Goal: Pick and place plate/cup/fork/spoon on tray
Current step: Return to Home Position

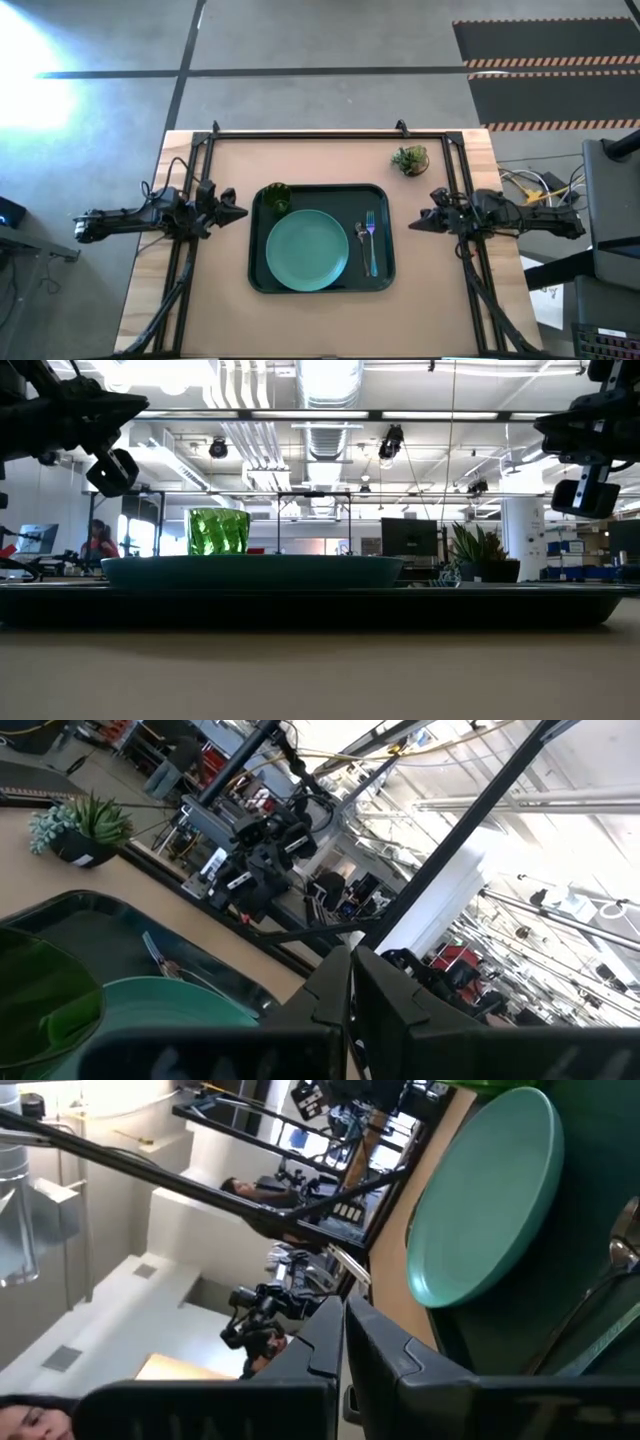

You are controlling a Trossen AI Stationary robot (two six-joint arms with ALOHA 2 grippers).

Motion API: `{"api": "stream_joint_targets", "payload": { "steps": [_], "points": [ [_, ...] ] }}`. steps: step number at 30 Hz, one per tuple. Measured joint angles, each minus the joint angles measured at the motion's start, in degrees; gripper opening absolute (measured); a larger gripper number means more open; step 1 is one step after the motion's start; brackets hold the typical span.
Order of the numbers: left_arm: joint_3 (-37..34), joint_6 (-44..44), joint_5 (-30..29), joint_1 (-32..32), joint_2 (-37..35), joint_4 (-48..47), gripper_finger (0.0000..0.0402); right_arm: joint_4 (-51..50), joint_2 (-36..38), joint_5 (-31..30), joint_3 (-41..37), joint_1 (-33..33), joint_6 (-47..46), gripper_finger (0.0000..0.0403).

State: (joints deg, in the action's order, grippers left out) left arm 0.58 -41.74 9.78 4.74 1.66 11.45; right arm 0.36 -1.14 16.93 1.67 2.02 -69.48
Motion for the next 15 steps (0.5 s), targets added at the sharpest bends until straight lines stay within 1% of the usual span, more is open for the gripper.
{"api": "stream_joint_targets", "payload": {
  "steps": [8, 15],
  "points": [
    [0.0, 0.2, 0.0, 0.0, 0.1, -0.7, 0.0000, -0.3, -0.5, 0.0, 0.0, 0.0, -0.9, 0.0009],
    [-0.1, 0.3, 0.0, 0.0, 0.2, -1.6, 0.0000, -0.5, -0.5, -0.5, 0.1, 0.0, 3.4, 0.0009]
  ]
}}
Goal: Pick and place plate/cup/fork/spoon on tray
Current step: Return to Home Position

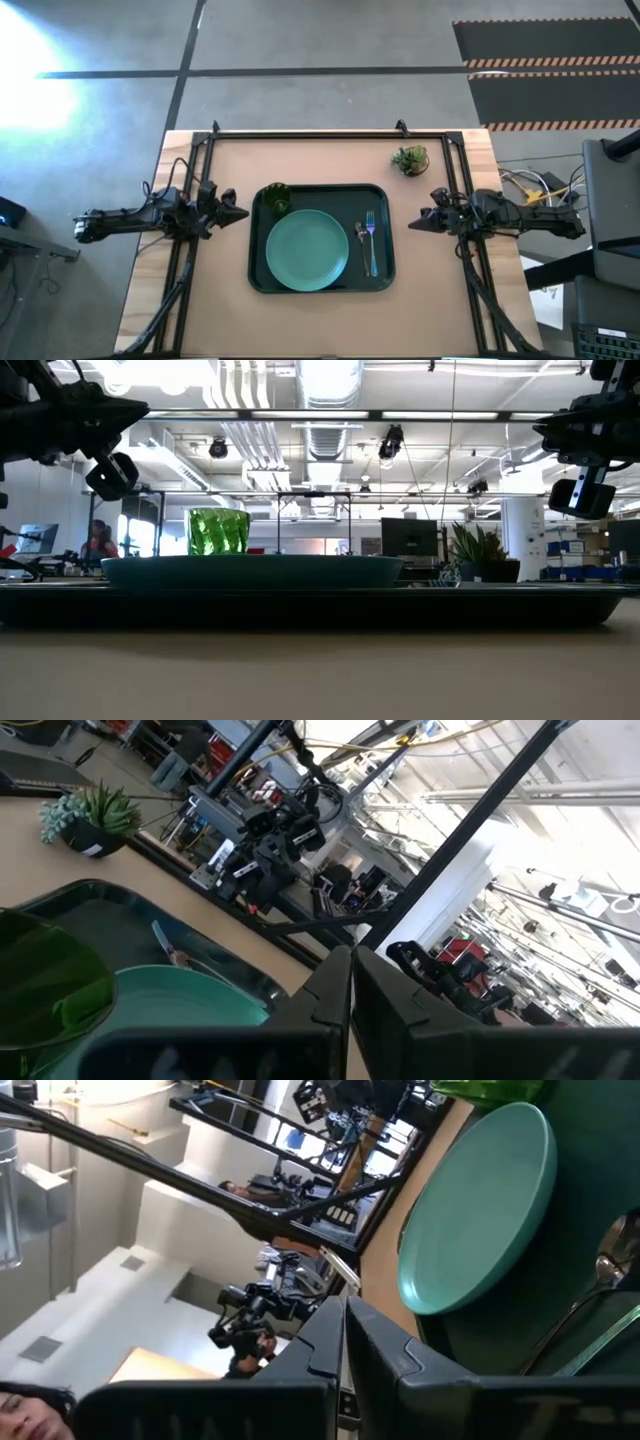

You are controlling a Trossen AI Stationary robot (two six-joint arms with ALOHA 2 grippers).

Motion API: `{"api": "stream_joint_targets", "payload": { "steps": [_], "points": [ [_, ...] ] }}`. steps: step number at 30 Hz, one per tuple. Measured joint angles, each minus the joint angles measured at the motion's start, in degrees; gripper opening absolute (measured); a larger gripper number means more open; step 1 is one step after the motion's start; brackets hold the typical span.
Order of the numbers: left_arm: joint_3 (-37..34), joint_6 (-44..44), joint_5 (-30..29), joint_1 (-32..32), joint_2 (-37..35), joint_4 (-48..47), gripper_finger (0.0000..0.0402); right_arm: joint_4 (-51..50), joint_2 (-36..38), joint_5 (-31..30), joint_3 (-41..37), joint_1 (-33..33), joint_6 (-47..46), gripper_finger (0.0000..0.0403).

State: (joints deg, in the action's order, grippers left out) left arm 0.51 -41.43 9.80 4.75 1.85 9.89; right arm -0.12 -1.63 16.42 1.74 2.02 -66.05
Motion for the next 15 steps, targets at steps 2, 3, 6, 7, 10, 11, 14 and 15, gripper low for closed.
{"api": "stream_joint_targets", "payload": {
  "steps": [2, 3, 6, 7, 10, 11, 14, 15],
  "points": [
    [0.0, 0.0, 0.0, 0.0, 0.0, 0.0, 0.0000, 0.0, 0.0, 0.0, 0.0, 0.0, -0.2, 0.0009],
    [0.0, 0.0, 0.0, 0.0, 0.0, 0.0, 0.0000, 0.0, 0.0, 0.0, 0.0, 0.0, -0.2, 0.0009],
    [0.0, 0.0, 0.0, 0.0, 0.0, 0.0, 0.0000, 0.1, 0.0, 0.0, 0.0, 0.0, 0.1, 0.0009],
    [0.0, 0.0, 0.0, 0.0, 0.0, 0.0, 0.0000, 0.1, 0.0, 0.0, 0.0, 0.0, 0.5, 0.0009],
    [0.0, 0.0, 0.0, 0.0, 0.0, 0.0, 0.0000, 0.2, 0.0, 0.0, 0.0, 0.0, 0.6, 0.0009],
    [0.0, 0.0, 0.0, 0.0, 0.0, 0.0, 0.0000, 0.2, 0.0, 0.0, 0.0, 0.0, 0.7, 0.0009],
    [0.0, 0.1, 0.0, 0.0, 0.0, 0.0, 0.0000, 0.3, 0.0, 0.0, 0.0, 0.0, 0.6, 0.0009],
    [0.0, 0.1, 0.0, 0.0, 0.0, 0.0, 0.0000, 0.3, 0.0, 0.0, 0.0, 0.0, 0.7, 0.0009]
  ]
}}
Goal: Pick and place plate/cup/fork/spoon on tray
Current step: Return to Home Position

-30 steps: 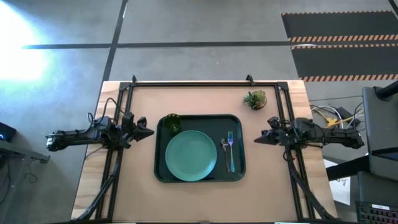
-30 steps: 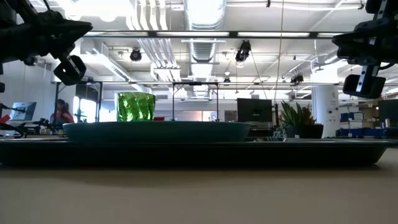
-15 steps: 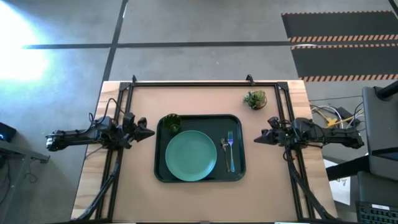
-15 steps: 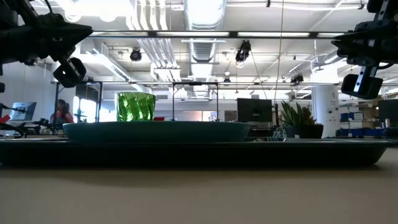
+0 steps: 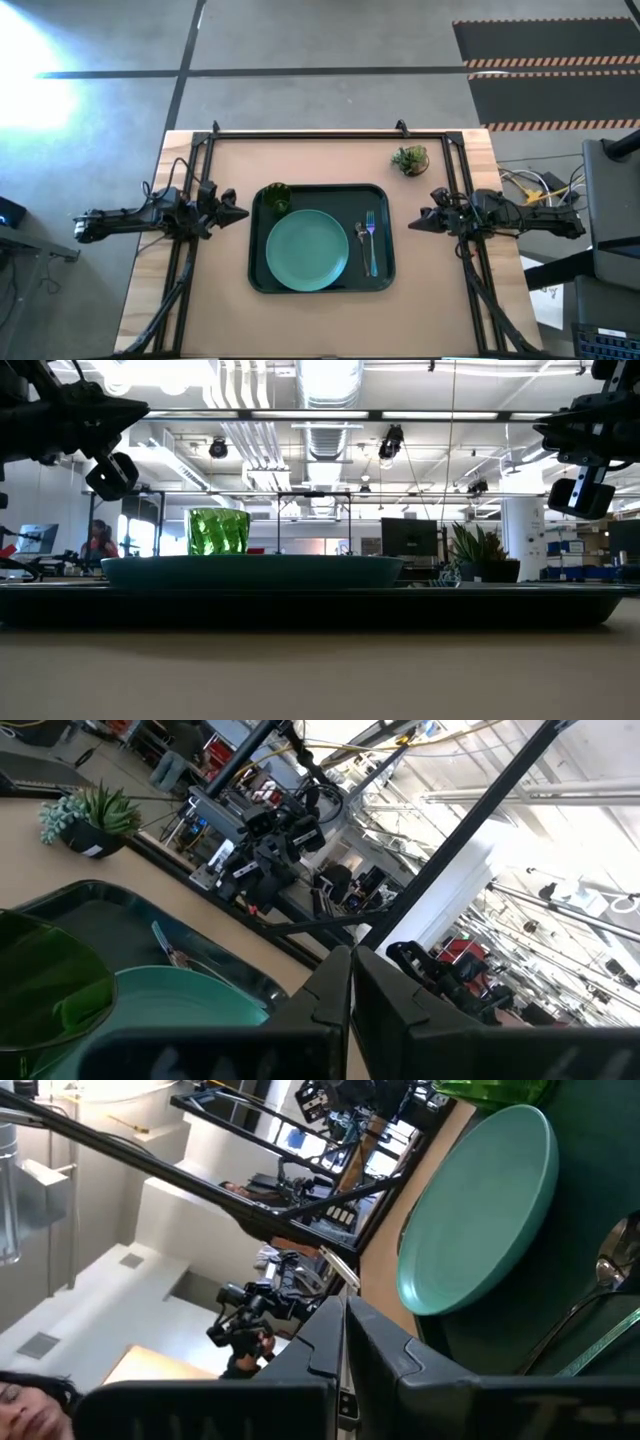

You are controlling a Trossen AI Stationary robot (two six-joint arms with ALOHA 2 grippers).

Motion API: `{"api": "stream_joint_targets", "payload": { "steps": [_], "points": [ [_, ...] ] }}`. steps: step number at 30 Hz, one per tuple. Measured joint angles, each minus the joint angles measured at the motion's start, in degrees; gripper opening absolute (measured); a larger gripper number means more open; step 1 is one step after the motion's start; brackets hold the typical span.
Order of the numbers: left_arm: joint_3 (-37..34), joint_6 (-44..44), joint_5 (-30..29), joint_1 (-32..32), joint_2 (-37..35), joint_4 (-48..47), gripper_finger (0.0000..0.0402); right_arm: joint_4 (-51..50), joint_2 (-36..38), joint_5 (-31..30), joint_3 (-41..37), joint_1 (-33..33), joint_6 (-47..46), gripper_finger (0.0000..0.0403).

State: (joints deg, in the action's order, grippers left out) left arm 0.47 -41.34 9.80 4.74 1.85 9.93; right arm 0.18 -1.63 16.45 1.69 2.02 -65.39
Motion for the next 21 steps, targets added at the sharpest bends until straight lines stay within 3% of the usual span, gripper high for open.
{"api": "stream_joint_targets", "payload": {
  "steps": [21],
  "points": [
    [0.0, 0.1, 0.0, 0.0, 0.0, 0.0, 0.0000, 0.1, 0.0, 0.0, -0.1, 0.0, -0.6, 0.0009]
  ]
}}
